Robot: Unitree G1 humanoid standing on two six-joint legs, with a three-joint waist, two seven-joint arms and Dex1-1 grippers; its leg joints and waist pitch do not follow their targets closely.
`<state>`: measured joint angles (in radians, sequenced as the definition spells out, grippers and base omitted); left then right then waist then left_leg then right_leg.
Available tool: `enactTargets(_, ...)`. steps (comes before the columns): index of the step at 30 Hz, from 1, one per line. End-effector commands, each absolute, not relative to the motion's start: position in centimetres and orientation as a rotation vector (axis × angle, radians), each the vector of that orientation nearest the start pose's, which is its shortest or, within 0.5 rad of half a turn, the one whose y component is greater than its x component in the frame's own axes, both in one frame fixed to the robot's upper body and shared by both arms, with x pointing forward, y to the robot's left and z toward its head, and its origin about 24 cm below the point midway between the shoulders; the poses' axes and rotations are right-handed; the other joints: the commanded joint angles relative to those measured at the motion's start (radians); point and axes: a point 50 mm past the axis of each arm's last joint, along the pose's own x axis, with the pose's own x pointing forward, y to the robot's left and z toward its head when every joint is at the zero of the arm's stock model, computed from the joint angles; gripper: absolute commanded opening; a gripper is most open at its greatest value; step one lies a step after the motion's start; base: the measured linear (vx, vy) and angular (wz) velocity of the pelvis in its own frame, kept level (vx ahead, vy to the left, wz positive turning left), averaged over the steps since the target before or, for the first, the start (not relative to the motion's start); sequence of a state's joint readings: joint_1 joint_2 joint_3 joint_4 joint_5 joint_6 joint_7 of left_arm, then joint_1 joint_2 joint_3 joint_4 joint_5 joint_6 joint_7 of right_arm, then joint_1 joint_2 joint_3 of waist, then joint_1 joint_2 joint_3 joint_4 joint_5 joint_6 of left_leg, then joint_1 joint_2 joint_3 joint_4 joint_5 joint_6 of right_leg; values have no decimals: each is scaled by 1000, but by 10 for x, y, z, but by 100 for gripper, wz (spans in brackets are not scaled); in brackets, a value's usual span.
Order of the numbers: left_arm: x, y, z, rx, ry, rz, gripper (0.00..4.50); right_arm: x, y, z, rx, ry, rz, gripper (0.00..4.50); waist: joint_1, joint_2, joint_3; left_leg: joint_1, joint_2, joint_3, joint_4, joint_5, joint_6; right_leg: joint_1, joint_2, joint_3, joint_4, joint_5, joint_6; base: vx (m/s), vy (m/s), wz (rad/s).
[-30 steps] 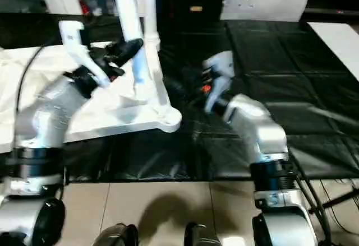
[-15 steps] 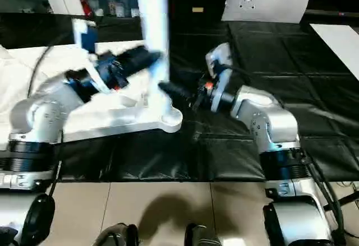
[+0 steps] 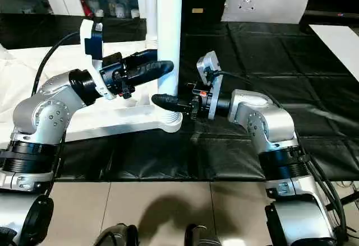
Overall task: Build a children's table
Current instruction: Pick table leg
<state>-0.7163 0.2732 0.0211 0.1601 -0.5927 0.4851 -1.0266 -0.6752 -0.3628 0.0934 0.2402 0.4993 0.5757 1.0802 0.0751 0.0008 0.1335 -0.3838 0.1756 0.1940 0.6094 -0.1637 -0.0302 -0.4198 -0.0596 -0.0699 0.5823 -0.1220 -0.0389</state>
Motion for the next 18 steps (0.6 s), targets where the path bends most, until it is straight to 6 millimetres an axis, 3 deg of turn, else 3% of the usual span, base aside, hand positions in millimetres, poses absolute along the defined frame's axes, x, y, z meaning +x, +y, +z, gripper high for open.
enactTargets(1,320,103,200,-177,-193,-1356,188,328,-116,155,115,142,1301,230,2,-7,-117,23,46,-24,-61,-166,34,60,-81,43,-67,-419,-140,0,0,0)
enactTargets(6,321,102,200,-172,-191,-1355,186,325,-116,152,125,179,1315,204,2,-5,-116,22,47,-24,-62,-169,33,60,-80,44,-67,-423,-138,0,0,0)
enactTargets(16,326,104,199,-198,-173,-1292,186,327,-113,150,175,165,1271,197,2,-5,-113,23,46,-25,-62,-178,28,58,-81,43,-71,-441,-131,0,0,0)
enactTargets(17,326,104,199,-200,-177,-1293,242,328,-113,150,173,163,1266,197,2,-2,-113,23,46,-26,-63,-178,26,58,-82,43,-70,-438,-131,0,0,0)
enactTargets(18,326,104,200,-206,-191,-1291,256,329,-113,149,173,160,1250,197,1,-3,-113,23,46,-25,-63,-179,25,57,-81,43,-71,-437,-131,0,0,0)
